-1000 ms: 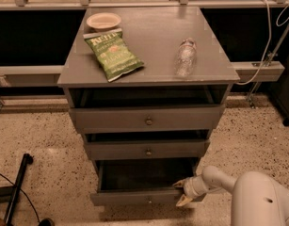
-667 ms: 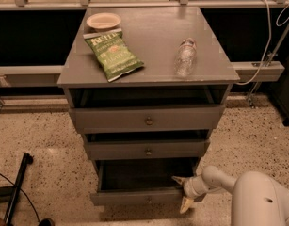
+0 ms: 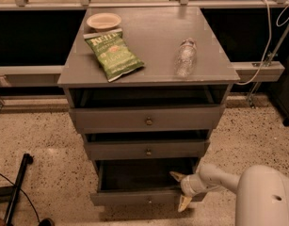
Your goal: Open bottom drawer
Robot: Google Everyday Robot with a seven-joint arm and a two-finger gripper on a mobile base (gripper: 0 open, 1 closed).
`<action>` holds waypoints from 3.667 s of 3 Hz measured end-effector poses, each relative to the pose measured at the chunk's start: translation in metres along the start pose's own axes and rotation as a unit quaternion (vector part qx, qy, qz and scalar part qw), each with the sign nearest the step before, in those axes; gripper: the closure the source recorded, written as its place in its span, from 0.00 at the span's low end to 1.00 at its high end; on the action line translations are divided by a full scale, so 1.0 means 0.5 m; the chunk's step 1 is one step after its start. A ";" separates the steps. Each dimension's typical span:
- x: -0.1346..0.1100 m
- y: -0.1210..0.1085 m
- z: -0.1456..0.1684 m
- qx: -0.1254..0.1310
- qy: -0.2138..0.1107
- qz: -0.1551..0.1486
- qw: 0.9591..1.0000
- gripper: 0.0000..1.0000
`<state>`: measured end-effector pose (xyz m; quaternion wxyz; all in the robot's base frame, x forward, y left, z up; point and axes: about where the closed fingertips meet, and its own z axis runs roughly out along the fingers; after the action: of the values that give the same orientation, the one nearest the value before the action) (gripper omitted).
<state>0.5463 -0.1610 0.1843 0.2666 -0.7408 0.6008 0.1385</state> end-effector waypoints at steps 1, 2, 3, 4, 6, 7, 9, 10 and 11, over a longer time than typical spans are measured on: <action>-0.027 -0.015 -0.037 0.011 -0.010 0.000 1.000 0.00; -0.033 -0.031 -0.073 0.020 -0.032 0.010 0.999 0.00; -0.041 -0.055 -0.099 0.017 -0.044 0.020 0.999 0.00; -0.049 -0.080 -0.112 0.013 -0.051 0.034 0.998 0.18; -0.028 -0.109 -0.106 0.013 -0.048 0.060 0.997 0.43; 0.010 -0.111 -0.090 0.017 -0.035 0.069 0.997 0.43; 0.083 -0.115 -0.049 0.017 -0.011 0.086 0.996 0.55; 0.112 -0.110 -0.035 0.016 -0.003 0.098 0.995 0.71; 0.137 -0.104 -0.020 0.011 0.006 0.109 0.994 0.72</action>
Offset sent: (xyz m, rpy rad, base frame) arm 0.0199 -0.0209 0.0701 0.1341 -0.0118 -0.0434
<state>0.6115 -0.2156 0.1685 0.2545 -0.6689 0.6810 0.1553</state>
